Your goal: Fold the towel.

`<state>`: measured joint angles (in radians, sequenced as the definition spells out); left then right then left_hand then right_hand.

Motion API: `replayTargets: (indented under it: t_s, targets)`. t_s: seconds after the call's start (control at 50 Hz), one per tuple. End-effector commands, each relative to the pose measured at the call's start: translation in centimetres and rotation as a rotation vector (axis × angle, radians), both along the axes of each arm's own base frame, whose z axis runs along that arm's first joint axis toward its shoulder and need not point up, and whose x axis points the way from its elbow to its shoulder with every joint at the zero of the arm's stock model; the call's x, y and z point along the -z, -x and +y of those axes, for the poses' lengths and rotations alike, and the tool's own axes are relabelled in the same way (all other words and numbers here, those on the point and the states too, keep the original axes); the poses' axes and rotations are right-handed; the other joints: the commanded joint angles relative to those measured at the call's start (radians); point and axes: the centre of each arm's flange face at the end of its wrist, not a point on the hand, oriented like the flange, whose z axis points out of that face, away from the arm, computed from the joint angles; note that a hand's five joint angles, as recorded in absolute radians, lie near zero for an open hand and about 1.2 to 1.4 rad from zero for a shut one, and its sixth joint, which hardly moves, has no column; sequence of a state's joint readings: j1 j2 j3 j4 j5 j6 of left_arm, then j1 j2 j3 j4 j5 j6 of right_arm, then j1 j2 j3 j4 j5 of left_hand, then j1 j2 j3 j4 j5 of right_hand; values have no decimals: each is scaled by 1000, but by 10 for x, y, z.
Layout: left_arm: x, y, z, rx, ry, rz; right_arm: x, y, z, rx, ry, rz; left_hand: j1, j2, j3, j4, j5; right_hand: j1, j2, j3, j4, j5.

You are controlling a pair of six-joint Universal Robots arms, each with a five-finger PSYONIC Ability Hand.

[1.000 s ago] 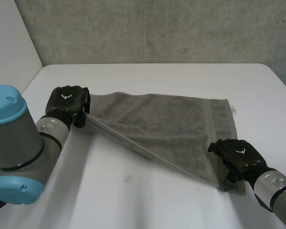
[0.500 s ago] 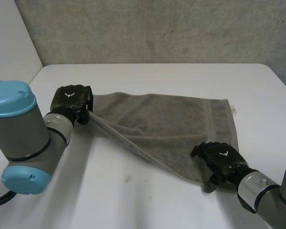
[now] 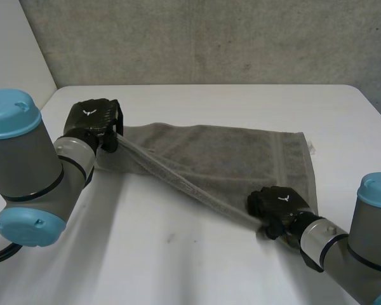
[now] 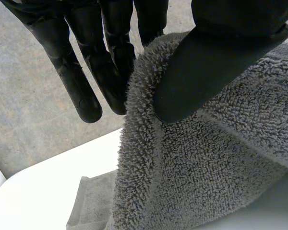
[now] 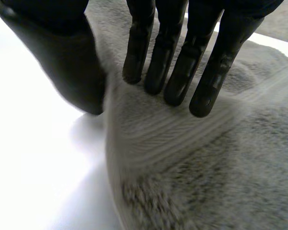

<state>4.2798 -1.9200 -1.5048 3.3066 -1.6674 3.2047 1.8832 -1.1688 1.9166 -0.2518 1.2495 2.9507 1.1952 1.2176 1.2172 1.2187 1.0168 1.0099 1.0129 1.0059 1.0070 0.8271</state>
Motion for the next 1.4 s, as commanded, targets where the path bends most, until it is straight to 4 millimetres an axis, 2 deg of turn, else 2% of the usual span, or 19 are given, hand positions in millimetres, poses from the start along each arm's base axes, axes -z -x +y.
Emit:
replayTargets:
  t_s: [0.02, 0.12, 0.18, 0.22, 0.28, 0.44, 0.48, 0.7, 0.86, 0.96, 1.04, 1.06, 1.08, 1.12, 1.14, 1.16, 1.24, 1.34, 1.4]
  targets:
    - [-2, 0, 0, -2, -7, 14, -6, 10, -14, 92, 65, 34, 201, 179, 179, 178, 205, 273, 270, 277, 276, 281]
    - [1, -2, 1, -7, -19, 9, -17, 22, -21, 148, 100, 39, 201, 179, 179, 178, 205, 288, 285, 292, 290, 296]
    - [5, -3, 4, -5, -36, 2, -20, 33, -25, 186, 98, 39, 201, 179, 179, 178, 205, 120, 117, 124, 123, 129]
    - [8, -3, 5, -5, -46, -3, -21, 35, -23, 181, 91, 47, 201, 179, 179, 178, 205, -149, -152, -145, -146, -141]
    - [13, -4, 7, -6, -63, -11, -20, 35, -21, 174, 85, 53, 201, 179, 179, 178, 205, -150, -153, -146, -147, -142]
    - [18, -6, 9, -9, -78, -18, -17, 37, -18, 155, 76, 93, 201, 179, 179, 178, 205, 53, 50, 57, 56, 61]
    - [18, -6, 9, -10, -78, -18, -18, 42, -19, 166, 63, 102, 201, 179, 179, 178, 205, 368, 365, 372, 371, 376]
    - [32, -12, 17, -14, -128, -40, -28, 58, -26, 137, 72, 130, 201, 179, 179, 178, 205, 386, 383, 390, 389, 395]
    - [64, -23, 58, 10, -268, -116, -62, 59, -25, 126, 232, 157, 201, 179, 179, 178, 205, 386, 383, 390, 389, 395]
    - [79, -43, 99, 11, -402, -185, -66, 59, -23, 122, 250, 162, 201, 179, 179, 178, 205, 386, 383, 390, 389, 395]
    - [80, -52, 110, 0, -424, -193, -63, 59, -22, 110, 249, 180, 184, 161, 162, 160, 188, 386, 383, 390, 389, 395]
    - [80, -55, 114, -1, -426, -199, -61, 58, -21, 102, 249, 193, 33, 10, 11, 9, 37, 386, 383, 390, 389, 395]
    - [80, -55, 114, -1, -426, -200, -57, 58, -21, 93, 244, 206, 31, 9, 9, 8, 35, 386, 383, 390, 389, 395]
    - [76, -58, 116, -1, -406, -211, -54, 58, -21, 86, 237, 219, -698, -721, -720, -722, -695, 386, 383, 390, 389, 395]
    - [76, -58, 116, -1, -406, -211, -52, 58, -21, 79, 233, 229, -703, -725, -725, -726, -699, 386, 383, 390, 389, 395]
    - [71, -57, 114, 4, -381, -215, -52, 58, -21, 79, 233, 229, -1021, -1043, -1043, -1044, -1017, 386, 383, 390, 389, 395]
    - [60, -54, 109, 19, -321, -222, -48, 57, -20, 68, 226, 238, -1021, -1043, -1043, -1044, -1017, 386, 383, 390, 389, 395]
    - [29, -34, 91, 95, -184, -155, -44, 57, -17, 63, 214, 239, -1017, -1039, -1039, -1040, -1013, 386, 383, 390, 389, 395]
    - [22, -30, 88, 111, -160, -137, -41, 57, -17, 63, 203, 241, -1014, -1036, -1036, -1037, -1010, 386, 383, 390, 389, 395]
